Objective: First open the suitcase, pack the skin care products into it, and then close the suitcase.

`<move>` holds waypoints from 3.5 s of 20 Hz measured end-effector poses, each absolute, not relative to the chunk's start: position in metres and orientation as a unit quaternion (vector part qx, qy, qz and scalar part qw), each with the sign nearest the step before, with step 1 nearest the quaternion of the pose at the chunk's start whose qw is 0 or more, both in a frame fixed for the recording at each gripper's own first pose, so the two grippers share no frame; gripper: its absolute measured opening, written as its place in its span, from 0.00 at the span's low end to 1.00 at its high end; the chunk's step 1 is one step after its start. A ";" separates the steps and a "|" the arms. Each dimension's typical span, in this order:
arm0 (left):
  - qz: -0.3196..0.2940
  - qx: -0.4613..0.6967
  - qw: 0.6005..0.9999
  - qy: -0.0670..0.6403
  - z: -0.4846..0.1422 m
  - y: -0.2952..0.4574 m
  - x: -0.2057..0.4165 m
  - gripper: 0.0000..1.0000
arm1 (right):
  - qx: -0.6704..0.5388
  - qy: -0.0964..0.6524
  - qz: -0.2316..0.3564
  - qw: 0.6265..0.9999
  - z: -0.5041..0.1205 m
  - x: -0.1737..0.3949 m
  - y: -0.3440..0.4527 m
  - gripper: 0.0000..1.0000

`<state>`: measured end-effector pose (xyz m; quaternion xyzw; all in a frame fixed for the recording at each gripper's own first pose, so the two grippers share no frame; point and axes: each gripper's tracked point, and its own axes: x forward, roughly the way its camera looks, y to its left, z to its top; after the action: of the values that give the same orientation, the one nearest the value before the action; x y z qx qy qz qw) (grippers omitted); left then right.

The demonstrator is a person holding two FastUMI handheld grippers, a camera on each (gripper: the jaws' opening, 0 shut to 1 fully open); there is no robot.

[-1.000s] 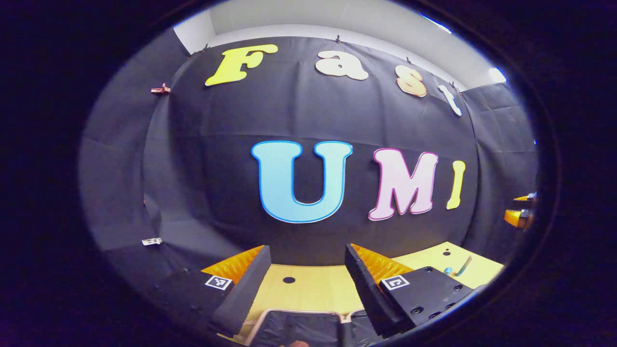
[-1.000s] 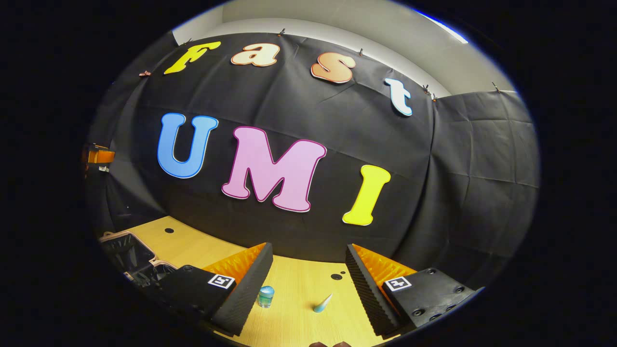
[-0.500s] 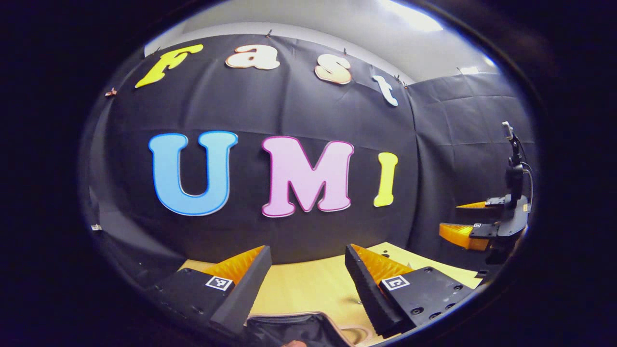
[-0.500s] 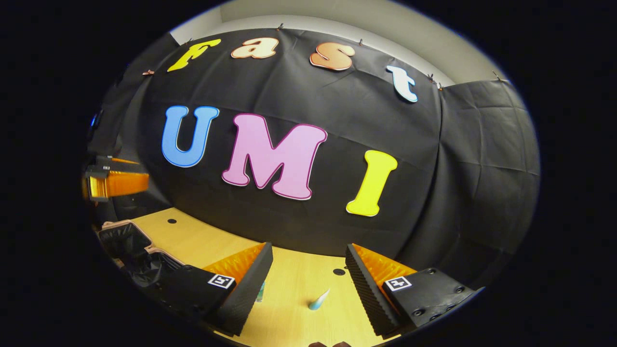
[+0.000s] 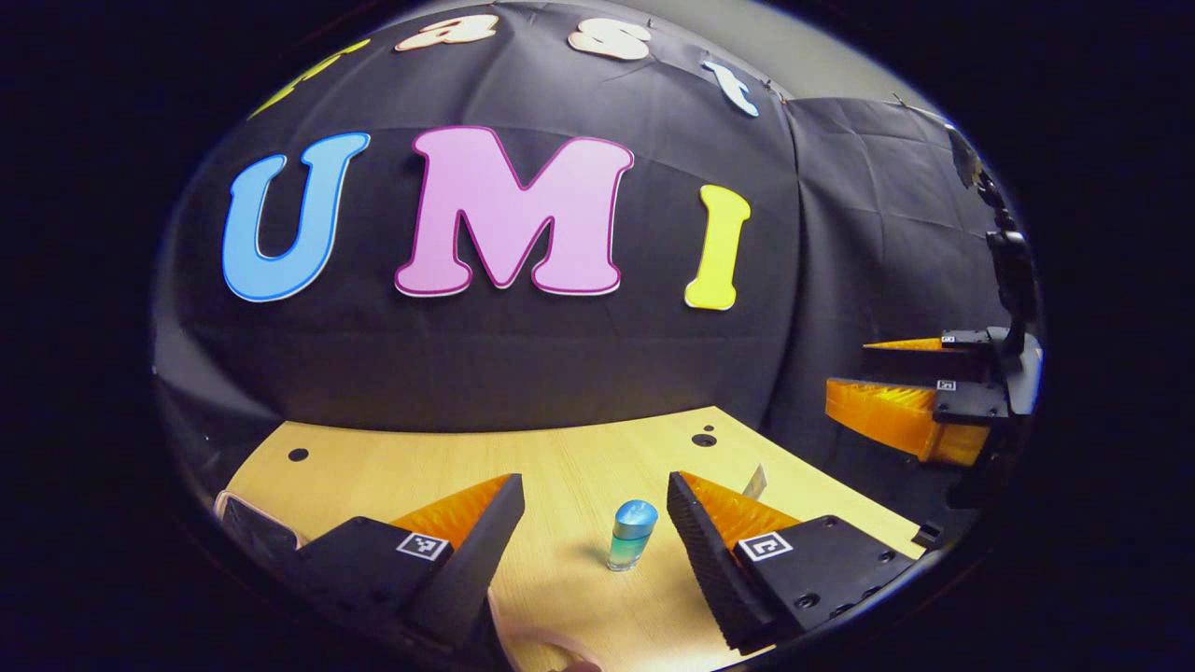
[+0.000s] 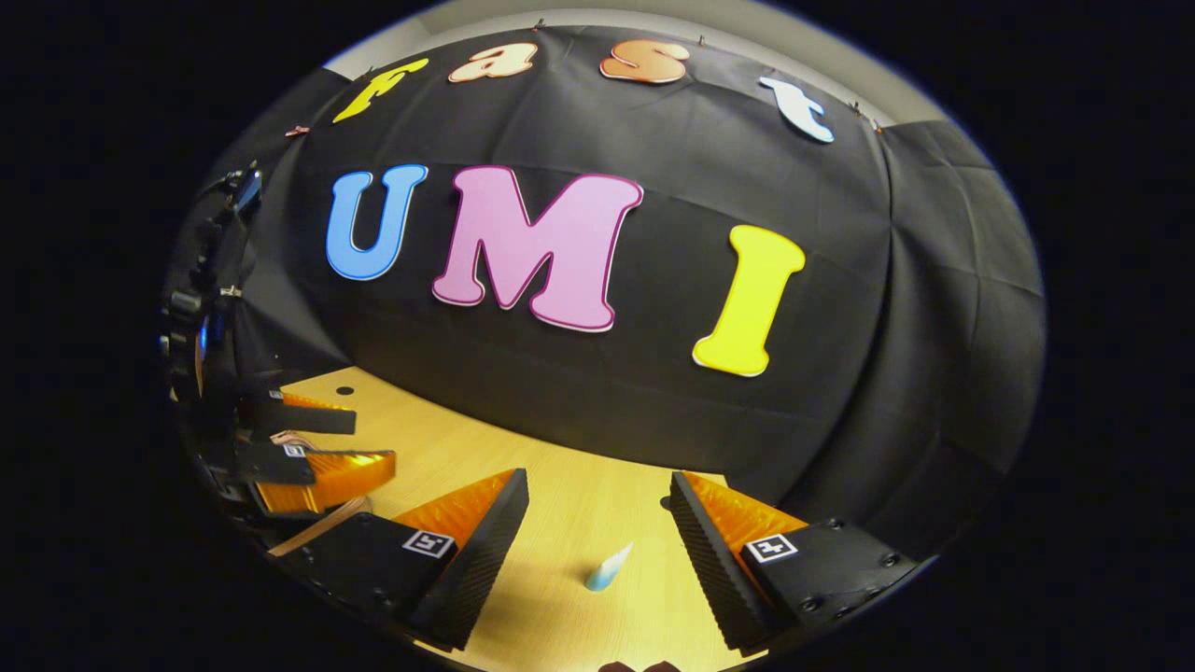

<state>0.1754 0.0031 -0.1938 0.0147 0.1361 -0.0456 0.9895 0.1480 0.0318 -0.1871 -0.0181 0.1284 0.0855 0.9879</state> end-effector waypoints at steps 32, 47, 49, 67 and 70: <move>-0.077 0.073 0.933 0.344 -0.392 -0.035 0.255 0.48 | 0.085 0.378 0.082 0.918 -0.450 0.209 0.029 0.34; -0.011 0.038 0.851 0.524 -0.275 0.169 0.035 0.45 | 0.121 0.285 0.218 0.925 -0.245 0.080 0.166 0.31; -0.001 0.030 0.814 0.579 -0.299 0.191 0.003 0.48 | 0.129 0.287 0.233 0.920 -0.237 0.065 0.192 0.31; 0.055 -0.056 0.675 0.734 -0.395 0.215 -0.046 0.68 | 0.094 0.339 0.276 0.895 -0.223 0.004 0.276 0.23; 0.016 -0.088 0.722 0.686 -0.350 0.204 -0.051 0.77 | 0.102 0.380 0.295 0.871 -0.241 -0.001 0.310 0.31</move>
<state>-0.0509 0.2038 -0.3501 -0.0883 0.6863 0.0157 0.7217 -0.0007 0.3102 -0.2409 0.1017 0.3802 0.2954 0.8706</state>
